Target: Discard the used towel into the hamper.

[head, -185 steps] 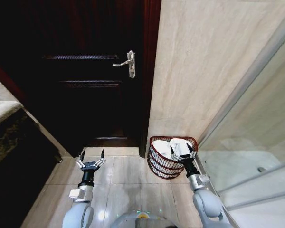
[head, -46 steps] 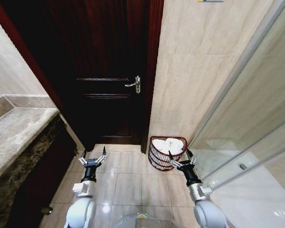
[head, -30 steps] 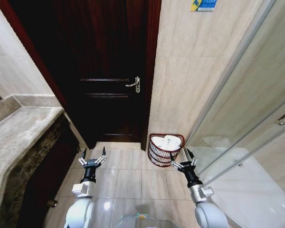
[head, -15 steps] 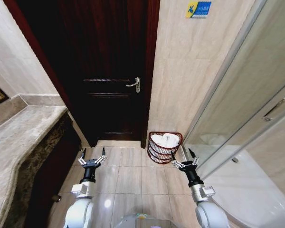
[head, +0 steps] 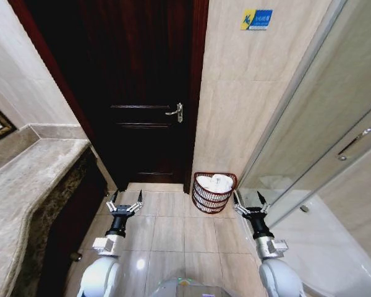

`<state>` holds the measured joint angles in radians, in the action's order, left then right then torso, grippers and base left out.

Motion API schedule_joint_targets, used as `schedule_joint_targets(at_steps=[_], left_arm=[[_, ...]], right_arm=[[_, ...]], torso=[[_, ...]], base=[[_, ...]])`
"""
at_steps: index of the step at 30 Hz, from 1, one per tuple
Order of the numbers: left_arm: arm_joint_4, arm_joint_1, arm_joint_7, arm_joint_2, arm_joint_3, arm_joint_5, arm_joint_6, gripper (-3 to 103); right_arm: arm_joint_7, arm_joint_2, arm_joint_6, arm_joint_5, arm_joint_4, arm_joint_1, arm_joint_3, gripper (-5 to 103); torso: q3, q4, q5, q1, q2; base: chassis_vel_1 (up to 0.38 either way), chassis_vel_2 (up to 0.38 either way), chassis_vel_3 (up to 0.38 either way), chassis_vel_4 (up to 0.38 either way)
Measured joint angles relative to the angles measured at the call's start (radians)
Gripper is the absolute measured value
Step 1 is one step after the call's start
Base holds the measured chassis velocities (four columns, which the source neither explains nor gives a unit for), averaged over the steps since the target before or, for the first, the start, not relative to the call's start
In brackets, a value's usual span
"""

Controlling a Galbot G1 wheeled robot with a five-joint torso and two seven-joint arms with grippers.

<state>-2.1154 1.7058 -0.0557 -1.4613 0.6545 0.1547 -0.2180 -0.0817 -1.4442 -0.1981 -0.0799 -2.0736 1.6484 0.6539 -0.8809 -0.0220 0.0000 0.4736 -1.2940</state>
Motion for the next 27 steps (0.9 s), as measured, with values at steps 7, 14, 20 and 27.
schedule_joint_targets(at_steps=[7, 14, 20, 27], left_arm=[[-0.003, 0.006, 0.003, -0.013, 0.001, -0.01, 0.0, 100], [-0.004, 0.008, 0.005, -0.029, -0.001, -0.024, 0.0, 100], [-0.005, 0.006, 0.006, -0.029, -0.001, -0.024, -0.001, 100], [-0.006, 0.008, 0.011, -0.028, 0.001, -0.021, -0.002, 100]], right_arm=[[-0.002, 0.014, -0.001, -0.006, -0.019, 0.034, -0.005, 100], [-0.003, 0.026, -0.008, -0.009, -0.022, 0.048, -0.006, 100], [-0.004, 0.025, -0.011, -0.008, -0.022, 0.049, -0.011, 100], [-0.004, 0.021, -0.017, -0.003, -0.019, 0.052, -0.022, 100]], torso=[[-0.018, 0.0, 0.0, 0.015, -0.033], [-0.043, 0.0, 0.0001, 0.036, -0.079], [-0.06, 0.0001, 0.0001, 0.05, -0.111], [-0.084, 0.0, 0.0, 0.072, -0.156]], base=[[0.0, 0.0, 0.0, 0.0], [0.03, -0.023, -0.029, 0.03], [0.085, -0.085, -0.101, 0.087], [0.064, -0.063, -0.073, 0.06]])
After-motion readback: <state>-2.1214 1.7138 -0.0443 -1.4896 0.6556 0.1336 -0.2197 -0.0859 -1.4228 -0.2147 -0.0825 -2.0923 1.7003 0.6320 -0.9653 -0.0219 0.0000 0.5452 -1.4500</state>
